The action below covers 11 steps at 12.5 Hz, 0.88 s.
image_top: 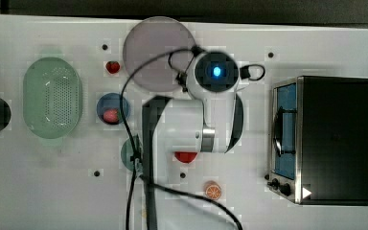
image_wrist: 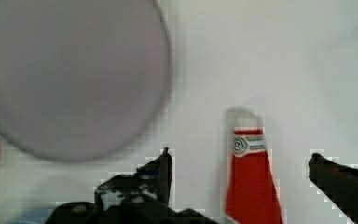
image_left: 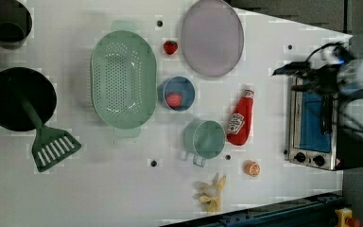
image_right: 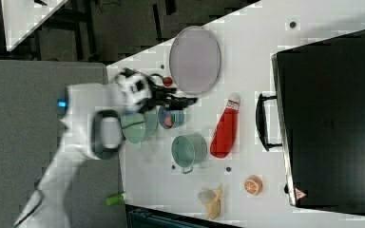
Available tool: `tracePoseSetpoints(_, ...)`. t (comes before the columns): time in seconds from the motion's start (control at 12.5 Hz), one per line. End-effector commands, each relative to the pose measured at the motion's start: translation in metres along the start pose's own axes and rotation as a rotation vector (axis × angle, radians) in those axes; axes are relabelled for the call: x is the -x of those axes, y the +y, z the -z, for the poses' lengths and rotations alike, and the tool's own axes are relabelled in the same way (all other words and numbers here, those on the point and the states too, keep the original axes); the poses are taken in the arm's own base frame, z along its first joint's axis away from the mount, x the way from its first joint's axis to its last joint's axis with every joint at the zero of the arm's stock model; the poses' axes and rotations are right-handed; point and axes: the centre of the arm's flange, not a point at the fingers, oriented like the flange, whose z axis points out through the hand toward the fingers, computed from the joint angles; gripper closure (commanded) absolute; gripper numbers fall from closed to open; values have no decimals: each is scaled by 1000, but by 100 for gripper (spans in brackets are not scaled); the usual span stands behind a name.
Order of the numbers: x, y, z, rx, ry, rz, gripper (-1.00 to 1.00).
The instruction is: Pick ketchup from plate and place it on table.
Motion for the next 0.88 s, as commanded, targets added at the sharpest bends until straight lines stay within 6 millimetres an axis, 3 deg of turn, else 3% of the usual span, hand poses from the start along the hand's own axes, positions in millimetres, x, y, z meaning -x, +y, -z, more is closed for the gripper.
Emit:
tracePoseSetpoints(0.08, -14, -20, 92, -18, 44, -235, -100)
tracePoseSetpoints(0.48, -21, -30, 195, 11, 5, -256, -100)
tracePoseSetpoints(0.64, -18, -27, 222, 30, -14, -260, -100)
tracePoseSetpoints(0.88, -12, -21, 245, 58, -51, -264, -100)
